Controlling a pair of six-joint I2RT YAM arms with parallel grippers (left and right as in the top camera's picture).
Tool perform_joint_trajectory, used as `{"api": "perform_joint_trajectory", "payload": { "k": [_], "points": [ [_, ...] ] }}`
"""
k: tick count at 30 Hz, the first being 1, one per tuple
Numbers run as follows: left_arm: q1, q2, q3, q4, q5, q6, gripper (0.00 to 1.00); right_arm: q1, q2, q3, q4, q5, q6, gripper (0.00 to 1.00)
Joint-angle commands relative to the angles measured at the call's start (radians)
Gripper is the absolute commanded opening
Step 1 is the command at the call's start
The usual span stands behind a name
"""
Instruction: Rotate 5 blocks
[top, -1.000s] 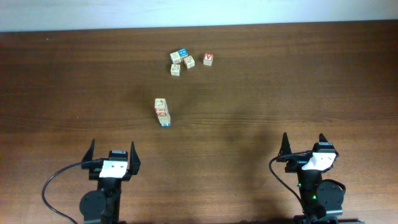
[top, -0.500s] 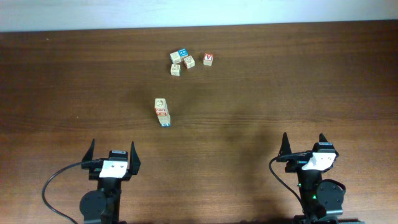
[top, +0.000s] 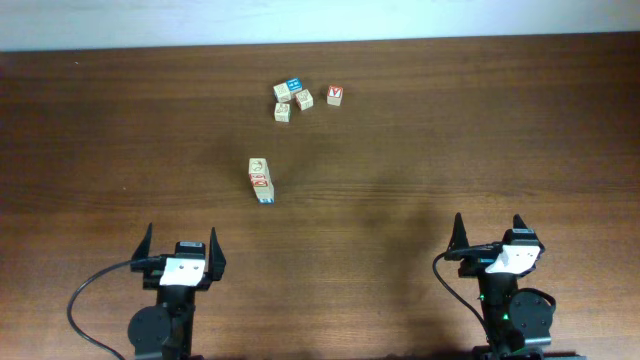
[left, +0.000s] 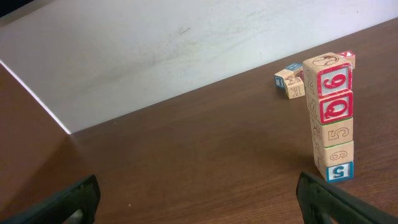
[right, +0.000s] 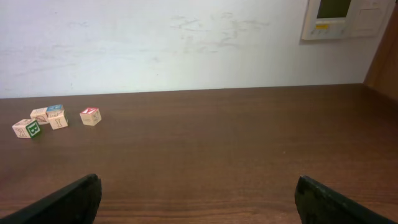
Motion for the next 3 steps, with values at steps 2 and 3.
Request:
{"api": "perform_joint_trajectory", "payload": {
  "k": [2,3],
  "points": [
    [0.002,-0.01,-0.005,-0.003,-0.004,0.016,0.99,0.007,-0.007,-0.009,-0.002,-0.002,-0.007,0.99],
    [0.002,-0.01,-0.005,-0.003,-0.004,0.016,0.99,0.007,-0.007,-0.009,-0.002,-0.002,-0.007,0.99]
  ]
}}
